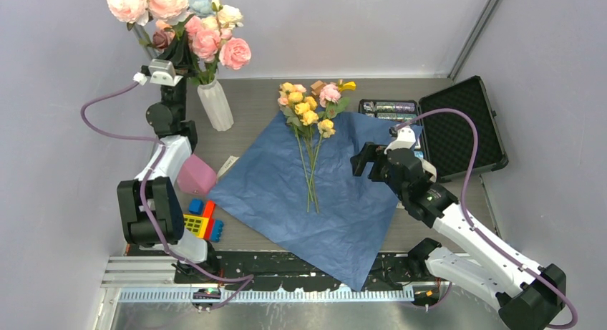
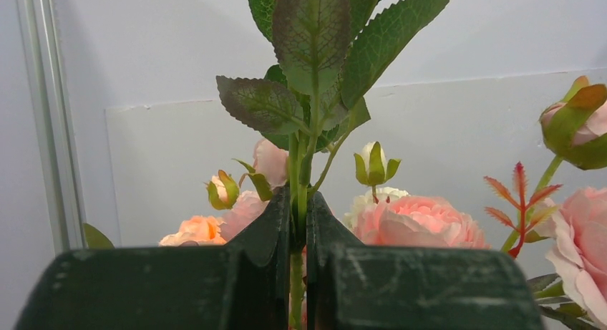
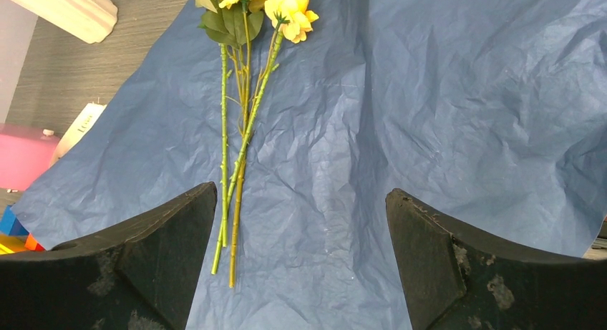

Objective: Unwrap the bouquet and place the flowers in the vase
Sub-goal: Insert the fake flower into the vase.

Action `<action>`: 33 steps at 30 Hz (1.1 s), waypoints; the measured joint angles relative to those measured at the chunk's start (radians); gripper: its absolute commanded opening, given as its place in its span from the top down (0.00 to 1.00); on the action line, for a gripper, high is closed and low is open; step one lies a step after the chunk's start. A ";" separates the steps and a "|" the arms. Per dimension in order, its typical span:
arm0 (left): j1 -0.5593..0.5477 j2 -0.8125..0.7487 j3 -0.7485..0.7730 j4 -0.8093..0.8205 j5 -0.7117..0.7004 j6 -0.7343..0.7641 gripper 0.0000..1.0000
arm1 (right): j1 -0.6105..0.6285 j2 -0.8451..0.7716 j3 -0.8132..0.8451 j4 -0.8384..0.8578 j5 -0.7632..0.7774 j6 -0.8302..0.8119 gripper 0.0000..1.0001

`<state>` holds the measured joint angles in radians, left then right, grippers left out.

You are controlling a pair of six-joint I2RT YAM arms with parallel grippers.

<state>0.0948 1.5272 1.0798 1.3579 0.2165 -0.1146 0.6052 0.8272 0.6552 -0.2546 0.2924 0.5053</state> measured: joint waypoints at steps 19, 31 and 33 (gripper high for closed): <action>0.000 0.044 -0.055 0.016 -0.008 0.042 1.00 | -0.014 0.062 0.038 0.027 -0.042 -0.014 0.07; 0.000 0.070 -0.110 0.039 -0.042 0.035 1.00 | -0.027 0.076 0.038 0.053 -0.080 -0.014 0.07; 0.000 0.084 -0.116 0.040 -0.043 0.024 1.00 | -0.027 0.076 0.038 0.055 -0.085 -0.014 0.07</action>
<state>0.0944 1.6108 0.9638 1.3979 0.1734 -0.0906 0.5781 0.9035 0.6933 -0.2001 0.2073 0.4908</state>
